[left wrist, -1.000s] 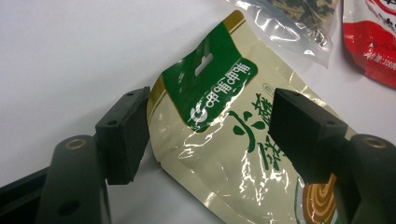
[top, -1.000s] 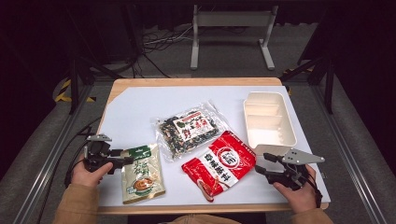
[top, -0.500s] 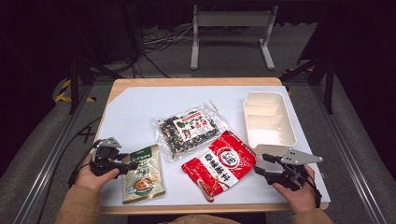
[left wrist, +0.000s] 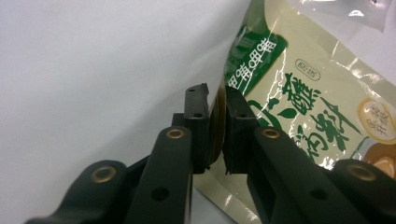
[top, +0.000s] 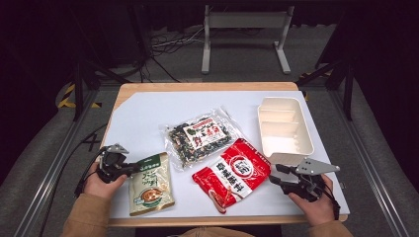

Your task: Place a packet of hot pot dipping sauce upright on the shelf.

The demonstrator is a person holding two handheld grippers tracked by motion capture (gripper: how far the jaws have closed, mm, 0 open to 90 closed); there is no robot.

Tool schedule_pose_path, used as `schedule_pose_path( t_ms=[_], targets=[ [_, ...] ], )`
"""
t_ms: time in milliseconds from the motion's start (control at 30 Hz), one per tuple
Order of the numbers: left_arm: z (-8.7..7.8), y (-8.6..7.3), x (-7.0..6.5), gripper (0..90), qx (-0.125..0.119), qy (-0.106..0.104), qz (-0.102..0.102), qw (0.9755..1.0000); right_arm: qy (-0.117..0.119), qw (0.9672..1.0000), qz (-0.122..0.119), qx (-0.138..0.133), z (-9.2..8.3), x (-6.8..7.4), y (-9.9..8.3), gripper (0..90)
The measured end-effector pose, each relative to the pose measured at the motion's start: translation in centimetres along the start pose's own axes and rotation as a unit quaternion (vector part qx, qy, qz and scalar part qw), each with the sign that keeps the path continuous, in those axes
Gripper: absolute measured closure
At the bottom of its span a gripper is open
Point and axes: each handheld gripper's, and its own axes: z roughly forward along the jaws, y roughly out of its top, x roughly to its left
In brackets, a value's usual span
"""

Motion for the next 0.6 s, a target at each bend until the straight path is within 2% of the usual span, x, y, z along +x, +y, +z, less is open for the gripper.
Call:
schedule_pose_path(
  t_ms=[67,167,400,600],
  targets=[
    [-0.2,0.1,-0.2,87.9,0.003,0.005,0.006,1.0000,-0.003,1.0000,-0.003,0.000,0.0,0.0,0.0,53.2],
    [-0.8,0.3,-0.3,89.1,-0.001,-0.002,0.006,1.0000,-0.008,0.9999,-0.008,0.002,-0.1,0.0,0.0,54.2],
    [-2.8,0.4,-0.8,89.6,-0.030,-0.015,0.014,0.9993,-0.013,0.9998,-0.016,0.003,0.0,0.0,0.0,54.2],
    [-4.5,0.4,-1.3,89.5,-0.055,-0.032,0.023,0.9977,-0.015,0.9998,-0.014,0.004,0.0,0.0,0.0,52.5]
  ],
)
